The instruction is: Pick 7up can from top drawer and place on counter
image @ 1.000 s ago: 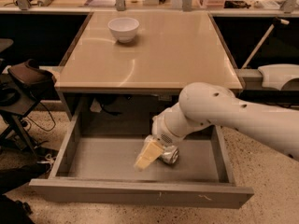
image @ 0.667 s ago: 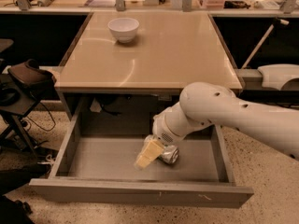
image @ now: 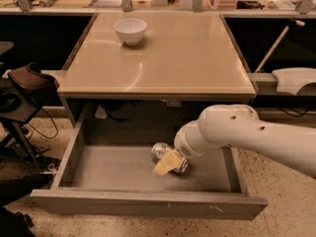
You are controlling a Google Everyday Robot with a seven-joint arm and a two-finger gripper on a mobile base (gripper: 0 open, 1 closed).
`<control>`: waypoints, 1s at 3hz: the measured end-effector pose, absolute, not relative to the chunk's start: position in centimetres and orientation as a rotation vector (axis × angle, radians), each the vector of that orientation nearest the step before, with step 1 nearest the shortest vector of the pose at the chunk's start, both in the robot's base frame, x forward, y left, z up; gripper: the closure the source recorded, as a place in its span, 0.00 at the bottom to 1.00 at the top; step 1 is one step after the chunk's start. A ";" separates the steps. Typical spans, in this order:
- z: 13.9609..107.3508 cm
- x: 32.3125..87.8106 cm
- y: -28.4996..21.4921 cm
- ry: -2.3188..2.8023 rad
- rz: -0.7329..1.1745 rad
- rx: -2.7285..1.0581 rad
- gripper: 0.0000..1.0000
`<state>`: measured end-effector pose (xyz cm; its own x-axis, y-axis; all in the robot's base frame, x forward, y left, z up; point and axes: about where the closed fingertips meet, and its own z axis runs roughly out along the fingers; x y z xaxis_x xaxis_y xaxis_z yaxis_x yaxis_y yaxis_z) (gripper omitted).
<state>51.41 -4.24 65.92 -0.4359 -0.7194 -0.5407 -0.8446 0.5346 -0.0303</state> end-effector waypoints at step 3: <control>60.7 51.1 -2.4 2.358 0.454 -1.224 0.00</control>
Offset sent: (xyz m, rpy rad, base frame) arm -0.0024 0.0155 -0.0298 0.0136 0.0604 -0.0047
